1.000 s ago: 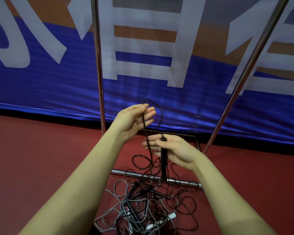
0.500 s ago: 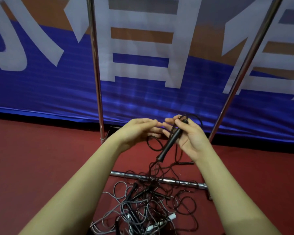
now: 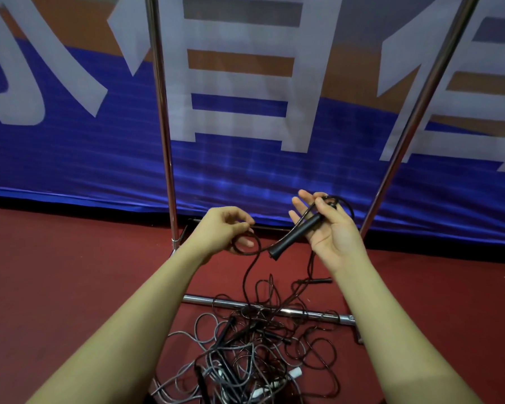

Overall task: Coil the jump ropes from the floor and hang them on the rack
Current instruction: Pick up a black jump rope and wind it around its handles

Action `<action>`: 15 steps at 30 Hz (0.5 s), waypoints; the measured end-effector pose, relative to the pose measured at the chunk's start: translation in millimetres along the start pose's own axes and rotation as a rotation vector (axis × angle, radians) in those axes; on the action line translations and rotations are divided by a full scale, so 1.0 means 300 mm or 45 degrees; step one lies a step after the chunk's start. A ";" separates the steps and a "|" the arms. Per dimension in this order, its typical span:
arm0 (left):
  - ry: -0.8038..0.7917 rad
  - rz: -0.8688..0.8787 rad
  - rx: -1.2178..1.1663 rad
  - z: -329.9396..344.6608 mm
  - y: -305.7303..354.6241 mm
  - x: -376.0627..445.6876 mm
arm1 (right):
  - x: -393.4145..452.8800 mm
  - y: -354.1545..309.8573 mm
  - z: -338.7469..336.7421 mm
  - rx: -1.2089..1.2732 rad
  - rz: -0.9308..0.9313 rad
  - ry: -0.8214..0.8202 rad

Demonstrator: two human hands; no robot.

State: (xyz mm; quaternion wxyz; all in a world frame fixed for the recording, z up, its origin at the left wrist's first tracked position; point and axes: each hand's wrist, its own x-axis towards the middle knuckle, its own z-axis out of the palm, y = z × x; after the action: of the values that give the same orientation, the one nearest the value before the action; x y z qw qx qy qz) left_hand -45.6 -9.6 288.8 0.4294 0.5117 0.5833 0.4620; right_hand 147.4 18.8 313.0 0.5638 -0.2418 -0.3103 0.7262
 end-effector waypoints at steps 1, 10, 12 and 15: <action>-0.032 0.020 0.074 -0.005 -0.007 0.000 | 0.000 0.000 0.000 0.005 -0.003 0.002; -0.468 0.101 0.408 0.008 0.000 -0.015 | 0.010 0.006 -0.001 0.083 0.017 0.007; -0.554 0.138 0.390 0.013 0.004 -0.024 | 0.010 0.007 -0.001 0.077 0.016 0.003; -0.565 0.213 0.250 0.005 0.003 -0.031 | 0.009 0.004 -0.008 0.052 0.021 -0.001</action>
State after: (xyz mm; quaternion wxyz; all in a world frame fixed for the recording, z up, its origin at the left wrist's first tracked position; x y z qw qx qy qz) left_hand -43.0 -18.5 289.6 0.4555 0.6864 0.4723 0.3135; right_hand 147.5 21.8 310.6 0.5626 -0.2324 -0.2934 0.7371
